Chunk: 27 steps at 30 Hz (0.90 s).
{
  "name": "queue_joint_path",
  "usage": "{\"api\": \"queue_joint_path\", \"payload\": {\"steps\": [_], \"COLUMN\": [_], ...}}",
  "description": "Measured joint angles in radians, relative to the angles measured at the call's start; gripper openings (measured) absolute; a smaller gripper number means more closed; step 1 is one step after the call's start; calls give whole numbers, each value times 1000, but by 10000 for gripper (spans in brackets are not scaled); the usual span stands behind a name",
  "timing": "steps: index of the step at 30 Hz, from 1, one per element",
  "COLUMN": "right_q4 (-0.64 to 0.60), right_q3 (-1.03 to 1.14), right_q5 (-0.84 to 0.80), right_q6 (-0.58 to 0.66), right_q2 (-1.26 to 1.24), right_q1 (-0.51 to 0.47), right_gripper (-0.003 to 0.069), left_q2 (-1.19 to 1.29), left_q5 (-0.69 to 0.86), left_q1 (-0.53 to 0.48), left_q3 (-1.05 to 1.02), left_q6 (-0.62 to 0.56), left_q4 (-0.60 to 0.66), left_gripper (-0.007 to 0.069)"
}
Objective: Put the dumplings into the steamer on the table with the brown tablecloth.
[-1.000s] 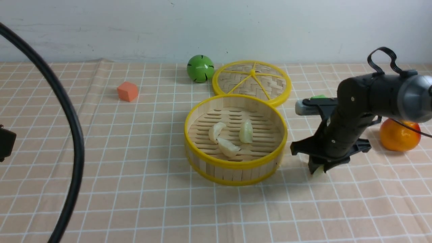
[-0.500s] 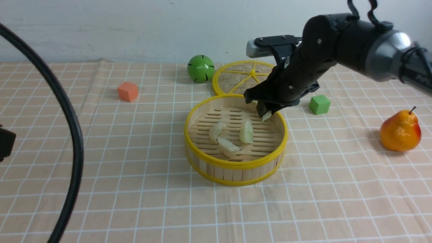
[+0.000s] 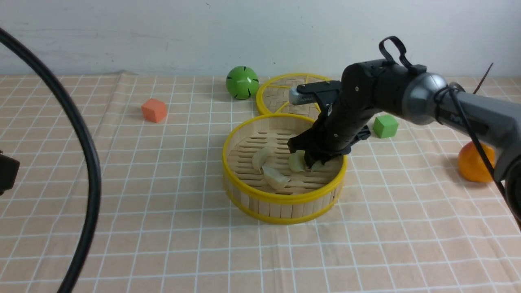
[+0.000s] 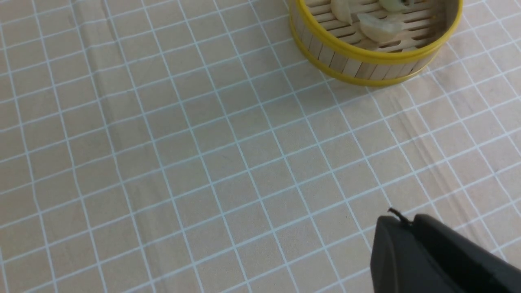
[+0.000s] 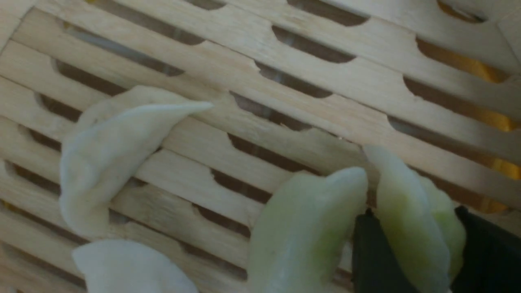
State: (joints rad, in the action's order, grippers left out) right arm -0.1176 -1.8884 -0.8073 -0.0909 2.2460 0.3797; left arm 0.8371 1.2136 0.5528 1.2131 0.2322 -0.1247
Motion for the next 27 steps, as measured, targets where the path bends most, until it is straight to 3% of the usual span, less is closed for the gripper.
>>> {"api": "queue_joint_path", "payload": {"steps": [5,12,16,20,25,27], "right_q4": [1,2,-43,-169,-277,-347], "right_q3": [-12,-25,-29,67,282,466], "right_q5": [-52,-186,-276,-300,-186,-63], "right_q6": [-29,51,116,227,312,389], "right_q2": [-39,-220,-346,-533,-728,-885], "right_q1": [0,0,0,0,0,0], "right_gripper": [374,370,322,216,127,82], "left_q2": [-18,-189,-358,-604,-771,-829], "left_q5": [3,-33,-125,-266,-359,-384], "left_q1": [0,0,0,0,0,0], "left_q3": [-13,-152,-294,-496,-640,-697], "left_q6": [0,0,0,2,29,66], "left_q4": [0,5,11,13,13,13], "left_gripper": [38,39,39,39,39,41]}}
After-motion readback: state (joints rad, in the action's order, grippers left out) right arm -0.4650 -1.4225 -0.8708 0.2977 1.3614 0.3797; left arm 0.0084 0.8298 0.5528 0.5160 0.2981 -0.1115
